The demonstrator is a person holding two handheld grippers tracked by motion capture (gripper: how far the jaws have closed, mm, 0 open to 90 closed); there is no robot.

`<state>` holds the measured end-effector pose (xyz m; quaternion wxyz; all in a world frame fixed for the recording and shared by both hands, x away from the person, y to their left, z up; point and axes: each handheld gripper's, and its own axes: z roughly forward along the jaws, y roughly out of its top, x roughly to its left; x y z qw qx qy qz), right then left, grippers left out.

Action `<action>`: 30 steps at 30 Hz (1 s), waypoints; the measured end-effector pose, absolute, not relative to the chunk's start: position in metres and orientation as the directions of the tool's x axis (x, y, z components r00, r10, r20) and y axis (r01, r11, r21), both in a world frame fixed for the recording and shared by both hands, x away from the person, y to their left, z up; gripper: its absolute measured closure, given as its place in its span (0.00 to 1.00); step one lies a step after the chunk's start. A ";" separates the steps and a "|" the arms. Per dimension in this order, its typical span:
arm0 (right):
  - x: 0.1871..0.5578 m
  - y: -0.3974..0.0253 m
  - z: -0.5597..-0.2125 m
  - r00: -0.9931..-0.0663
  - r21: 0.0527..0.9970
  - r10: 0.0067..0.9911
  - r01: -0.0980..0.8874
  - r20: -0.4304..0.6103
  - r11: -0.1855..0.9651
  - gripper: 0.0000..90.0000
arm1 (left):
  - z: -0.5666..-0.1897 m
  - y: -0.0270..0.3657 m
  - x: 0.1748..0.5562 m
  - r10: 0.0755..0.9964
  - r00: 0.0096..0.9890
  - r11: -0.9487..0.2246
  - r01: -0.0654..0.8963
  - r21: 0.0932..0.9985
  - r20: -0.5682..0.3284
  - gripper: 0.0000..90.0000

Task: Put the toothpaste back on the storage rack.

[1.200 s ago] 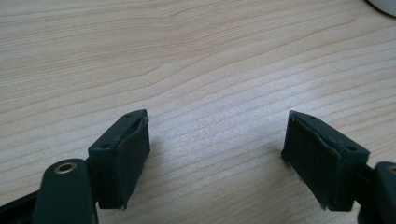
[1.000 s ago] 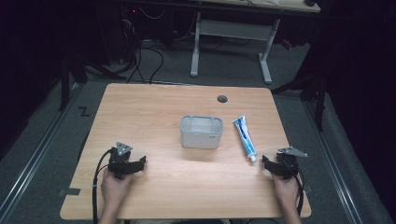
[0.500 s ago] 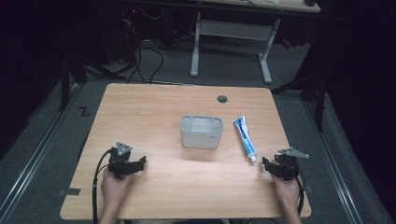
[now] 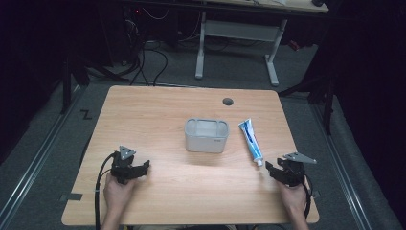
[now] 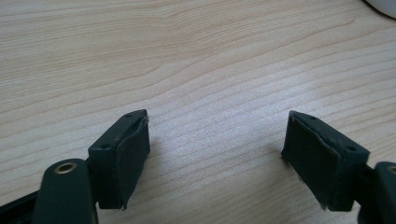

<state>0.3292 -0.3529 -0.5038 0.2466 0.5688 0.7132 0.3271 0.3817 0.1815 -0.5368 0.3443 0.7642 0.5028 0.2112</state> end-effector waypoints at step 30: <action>0.359 -0.319 -0.476 -0.326 0.758 0.945 0.609 -0.028 0.232 0.52 | -0.537 0.182 0.382 0.914 0.405 -0.256 0.623 0.739 -0.024 0.26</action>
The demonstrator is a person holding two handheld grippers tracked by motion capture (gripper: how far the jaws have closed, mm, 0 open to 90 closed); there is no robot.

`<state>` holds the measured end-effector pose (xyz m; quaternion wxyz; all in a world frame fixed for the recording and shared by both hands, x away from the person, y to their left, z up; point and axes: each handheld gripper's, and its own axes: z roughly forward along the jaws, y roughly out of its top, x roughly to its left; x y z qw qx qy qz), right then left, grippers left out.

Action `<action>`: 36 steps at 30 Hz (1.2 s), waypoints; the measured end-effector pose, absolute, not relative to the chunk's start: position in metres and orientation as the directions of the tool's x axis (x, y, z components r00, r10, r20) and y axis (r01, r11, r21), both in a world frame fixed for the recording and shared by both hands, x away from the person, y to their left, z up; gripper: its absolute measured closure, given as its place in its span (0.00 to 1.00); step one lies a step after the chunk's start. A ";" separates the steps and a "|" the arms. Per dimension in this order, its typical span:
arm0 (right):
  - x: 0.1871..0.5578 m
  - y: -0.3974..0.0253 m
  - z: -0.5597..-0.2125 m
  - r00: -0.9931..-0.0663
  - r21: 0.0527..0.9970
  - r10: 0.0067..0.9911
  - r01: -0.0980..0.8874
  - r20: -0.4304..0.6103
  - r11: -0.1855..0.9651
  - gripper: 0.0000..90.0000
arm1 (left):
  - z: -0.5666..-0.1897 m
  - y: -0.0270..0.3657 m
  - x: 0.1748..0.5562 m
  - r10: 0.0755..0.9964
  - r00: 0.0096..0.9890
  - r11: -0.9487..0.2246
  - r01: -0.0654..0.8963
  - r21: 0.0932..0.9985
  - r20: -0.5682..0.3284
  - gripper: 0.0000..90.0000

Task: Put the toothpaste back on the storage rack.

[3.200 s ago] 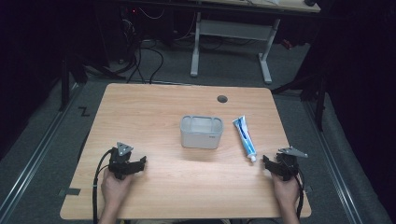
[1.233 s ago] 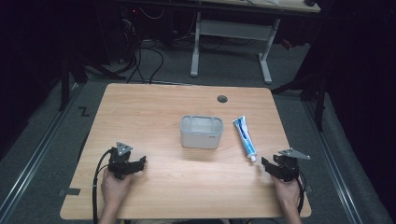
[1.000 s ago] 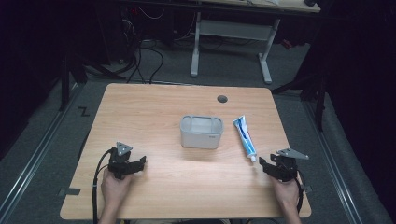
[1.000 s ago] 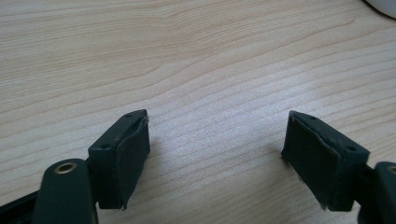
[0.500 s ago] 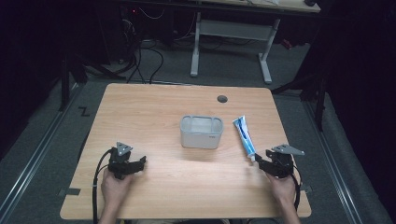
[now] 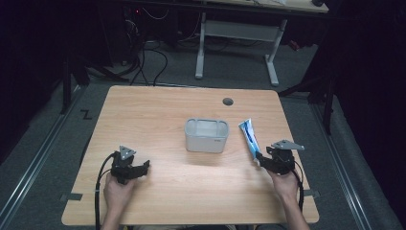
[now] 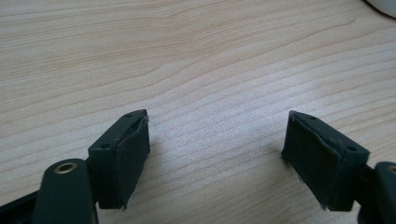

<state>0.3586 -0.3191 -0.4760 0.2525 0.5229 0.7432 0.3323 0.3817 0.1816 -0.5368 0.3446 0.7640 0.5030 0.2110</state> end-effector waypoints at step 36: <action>0.427 -0.286 -0.456 -0.336 0.729 0.936 0.613 -0.109 0.304 0.49 | -0.537 0.181 0.382 0.914 0.406 -0.262 0.623 0.737 -0.018 0.26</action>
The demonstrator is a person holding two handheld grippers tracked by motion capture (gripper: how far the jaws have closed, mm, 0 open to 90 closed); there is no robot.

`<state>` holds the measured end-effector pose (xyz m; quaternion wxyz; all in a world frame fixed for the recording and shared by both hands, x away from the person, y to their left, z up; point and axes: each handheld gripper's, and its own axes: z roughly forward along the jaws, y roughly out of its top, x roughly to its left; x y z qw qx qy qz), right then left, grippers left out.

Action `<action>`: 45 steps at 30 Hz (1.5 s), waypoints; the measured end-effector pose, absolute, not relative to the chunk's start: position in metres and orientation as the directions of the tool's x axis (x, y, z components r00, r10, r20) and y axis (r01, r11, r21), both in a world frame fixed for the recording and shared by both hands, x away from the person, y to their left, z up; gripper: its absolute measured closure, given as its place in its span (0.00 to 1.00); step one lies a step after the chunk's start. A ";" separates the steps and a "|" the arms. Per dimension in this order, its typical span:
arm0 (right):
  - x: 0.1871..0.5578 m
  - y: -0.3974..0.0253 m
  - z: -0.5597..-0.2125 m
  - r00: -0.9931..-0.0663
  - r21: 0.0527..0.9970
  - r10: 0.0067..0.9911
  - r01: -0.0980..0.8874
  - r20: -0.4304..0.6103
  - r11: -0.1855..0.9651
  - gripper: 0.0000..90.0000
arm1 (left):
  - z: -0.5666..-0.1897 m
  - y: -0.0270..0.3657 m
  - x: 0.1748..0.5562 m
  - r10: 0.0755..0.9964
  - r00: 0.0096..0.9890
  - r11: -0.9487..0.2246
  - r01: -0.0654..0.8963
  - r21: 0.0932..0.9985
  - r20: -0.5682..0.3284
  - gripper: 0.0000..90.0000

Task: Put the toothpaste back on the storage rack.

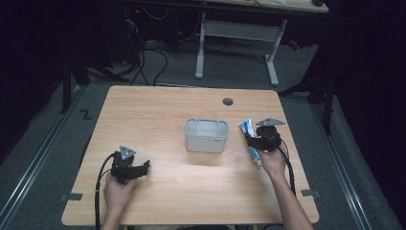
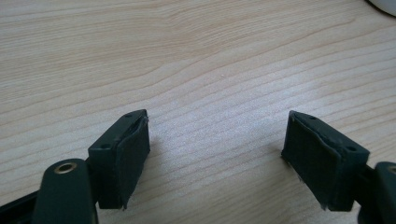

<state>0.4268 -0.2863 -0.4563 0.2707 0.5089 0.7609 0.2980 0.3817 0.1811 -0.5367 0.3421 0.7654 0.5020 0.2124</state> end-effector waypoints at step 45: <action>0.501 -0.280 -0.500 -0.268 0.476 0.946 0.818 -0.181 0.323 0.54 | -0.537 0.181 0.383 0.913 0.407 -0.264 0.622 0.737 -0.016 0.26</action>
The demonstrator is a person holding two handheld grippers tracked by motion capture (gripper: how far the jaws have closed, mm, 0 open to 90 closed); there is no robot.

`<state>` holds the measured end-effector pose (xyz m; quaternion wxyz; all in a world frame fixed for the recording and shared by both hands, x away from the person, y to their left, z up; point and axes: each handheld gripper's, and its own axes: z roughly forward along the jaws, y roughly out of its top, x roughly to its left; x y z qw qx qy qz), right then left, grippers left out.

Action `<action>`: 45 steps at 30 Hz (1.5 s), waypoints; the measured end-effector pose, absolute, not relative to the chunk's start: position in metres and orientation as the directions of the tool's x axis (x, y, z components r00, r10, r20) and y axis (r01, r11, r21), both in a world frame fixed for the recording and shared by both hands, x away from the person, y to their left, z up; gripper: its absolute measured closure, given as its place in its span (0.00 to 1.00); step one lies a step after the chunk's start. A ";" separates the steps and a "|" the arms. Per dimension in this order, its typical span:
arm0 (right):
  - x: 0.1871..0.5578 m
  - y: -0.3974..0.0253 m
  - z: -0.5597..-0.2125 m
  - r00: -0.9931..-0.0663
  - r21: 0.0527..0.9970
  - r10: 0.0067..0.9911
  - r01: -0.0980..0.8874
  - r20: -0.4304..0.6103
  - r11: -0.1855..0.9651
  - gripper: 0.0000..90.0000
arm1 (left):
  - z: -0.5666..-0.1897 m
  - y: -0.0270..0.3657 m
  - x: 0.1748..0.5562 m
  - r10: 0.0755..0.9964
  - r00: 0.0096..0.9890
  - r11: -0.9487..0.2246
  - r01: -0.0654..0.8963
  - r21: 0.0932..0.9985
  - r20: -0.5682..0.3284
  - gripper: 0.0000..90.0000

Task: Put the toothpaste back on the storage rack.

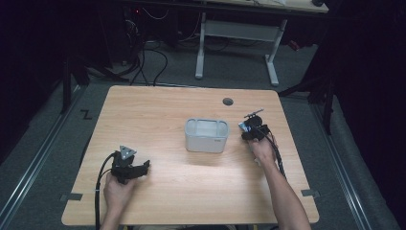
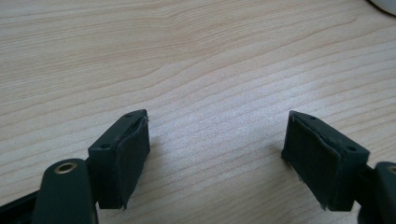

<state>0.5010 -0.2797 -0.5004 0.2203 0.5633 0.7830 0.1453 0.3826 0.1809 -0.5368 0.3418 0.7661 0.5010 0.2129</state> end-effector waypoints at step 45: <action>0.487 -0.305 -0.474 -0.309 0.506 0.951 0.818 -0.010 0.271 0.78 | -0.537 0.181 0.383 0.913 0.407 -0.264 0.622 0.737 -0.016 0.26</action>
